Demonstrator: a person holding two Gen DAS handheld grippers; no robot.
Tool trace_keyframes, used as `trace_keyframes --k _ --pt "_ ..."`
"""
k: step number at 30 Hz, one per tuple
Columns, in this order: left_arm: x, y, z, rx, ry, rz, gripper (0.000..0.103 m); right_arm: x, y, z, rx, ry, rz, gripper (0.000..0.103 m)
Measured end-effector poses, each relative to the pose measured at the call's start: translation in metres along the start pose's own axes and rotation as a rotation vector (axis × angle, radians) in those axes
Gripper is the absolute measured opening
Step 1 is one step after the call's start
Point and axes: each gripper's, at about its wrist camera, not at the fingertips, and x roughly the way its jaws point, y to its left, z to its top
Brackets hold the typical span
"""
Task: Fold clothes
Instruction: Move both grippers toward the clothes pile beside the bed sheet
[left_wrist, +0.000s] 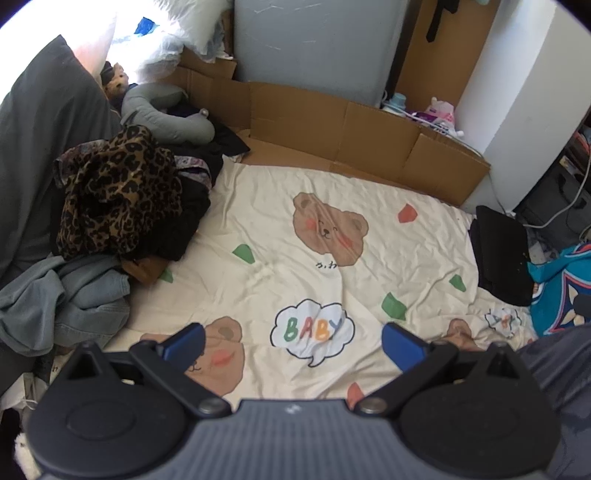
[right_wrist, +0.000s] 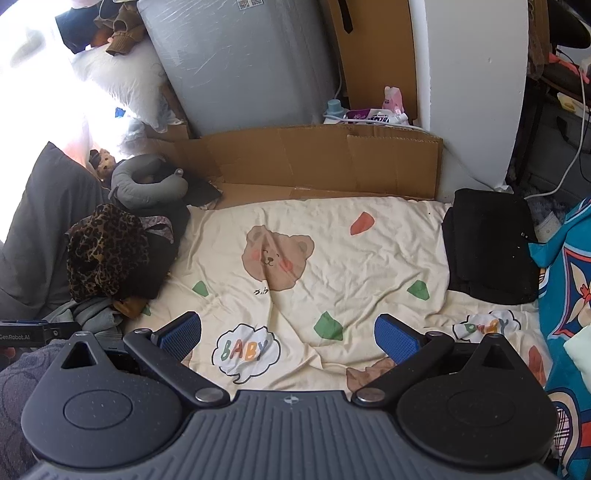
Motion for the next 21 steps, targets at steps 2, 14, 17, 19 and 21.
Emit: trace_keyframes --k 2,14,17,19,21 --pt "-0.002 -0.002 -0.003 0.002 -0.006 0.004 0.103 0.002 0.000 0.000 -0.003 0.003 -0.002 0.103" --pt "-0.010 0.004 -0.001 -0.021 0.003 -0.007 0.103 0.002 0.004 -0.001 -0.016 -0.007 -0.007 0.103" --pt "-0.010 0.005 -0.001 -0.020 0.007 -0.006 0.103 0.001 0.002 0.000 -0.013 -0.007 -0.008 0.103" --pt "-0.009 0.004 0.000 -0.019 0.008 -0.004 0.103 0.001 0.001 -0.001 -0.011 -0.007 -0.010 0.103" --pt "-0.007 0.005 0.002 -0.023 0.009 -0.004 0.103 0.001 0.000 0.000 -0.011 -0.009 -0.007 0.103"
